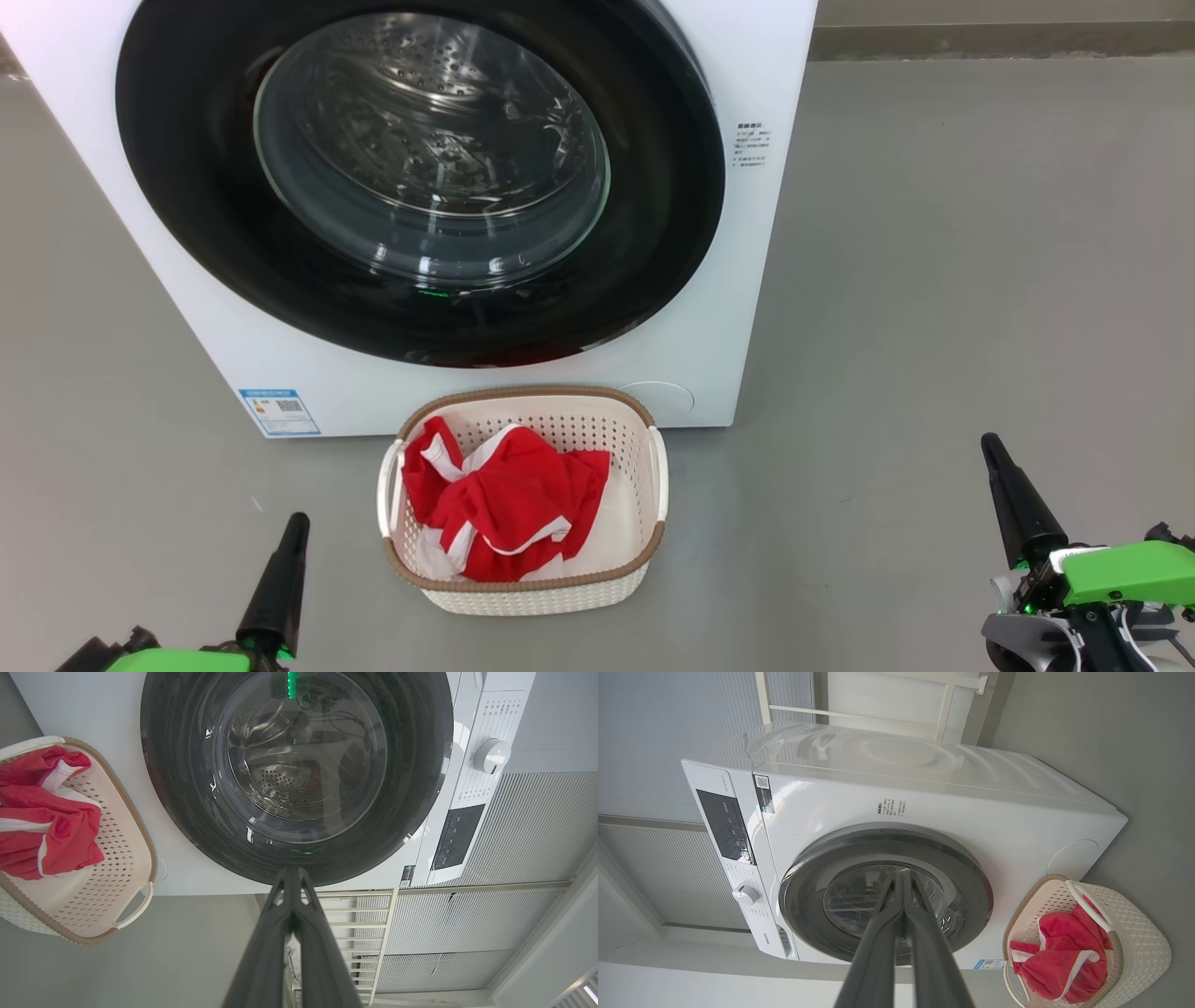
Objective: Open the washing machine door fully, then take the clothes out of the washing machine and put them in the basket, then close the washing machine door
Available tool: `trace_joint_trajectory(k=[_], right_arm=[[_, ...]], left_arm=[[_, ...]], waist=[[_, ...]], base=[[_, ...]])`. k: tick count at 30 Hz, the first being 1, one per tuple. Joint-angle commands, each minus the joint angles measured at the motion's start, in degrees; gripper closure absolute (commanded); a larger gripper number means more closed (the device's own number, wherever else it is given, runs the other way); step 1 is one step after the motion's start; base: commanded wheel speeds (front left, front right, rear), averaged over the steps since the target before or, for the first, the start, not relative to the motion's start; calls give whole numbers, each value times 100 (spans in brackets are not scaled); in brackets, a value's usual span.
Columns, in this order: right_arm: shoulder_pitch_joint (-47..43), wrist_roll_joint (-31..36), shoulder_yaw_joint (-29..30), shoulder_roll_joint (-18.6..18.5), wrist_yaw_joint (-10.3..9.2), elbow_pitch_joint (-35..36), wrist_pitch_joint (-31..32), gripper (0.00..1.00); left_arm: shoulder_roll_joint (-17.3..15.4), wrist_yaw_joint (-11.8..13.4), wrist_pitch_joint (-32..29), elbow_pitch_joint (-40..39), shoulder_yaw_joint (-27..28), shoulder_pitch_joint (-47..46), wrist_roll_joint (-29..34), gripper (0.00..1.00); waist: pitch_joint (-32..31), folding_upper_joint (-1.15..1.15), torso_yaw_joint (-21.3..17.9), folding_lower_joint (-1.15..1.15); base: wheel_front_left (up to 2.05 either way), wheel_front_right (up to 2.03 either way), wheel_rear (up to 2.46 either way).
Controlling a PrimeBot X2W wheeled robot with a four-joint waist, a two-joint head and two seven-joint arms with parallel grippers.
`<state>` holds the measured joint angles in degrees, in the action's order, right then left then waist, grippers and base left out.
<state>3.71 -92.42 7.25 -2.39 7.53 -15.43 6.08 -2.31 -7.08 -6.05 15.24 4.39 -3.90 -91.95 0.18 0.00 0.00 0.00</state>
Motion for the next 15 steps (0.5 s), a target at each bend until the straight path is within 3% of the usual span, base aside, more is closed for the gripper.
trace_joint_trajectory(k=[1, 15], right_arm=[[246, 19, -81, -59, -4, 141, 34, 100], [247, 21, -78, -57, -4, 141, 36, 100]], left_arm=[[-64, -41, -40, -120, 208, -229, -25, 100], [-63, -41, -42, -120, 211, -229, -23, 100]], waist=[[0, 0, 0, 0], [0, 0, 0, 0]], base=[[0, 0, 0], [0, 0, 0]])
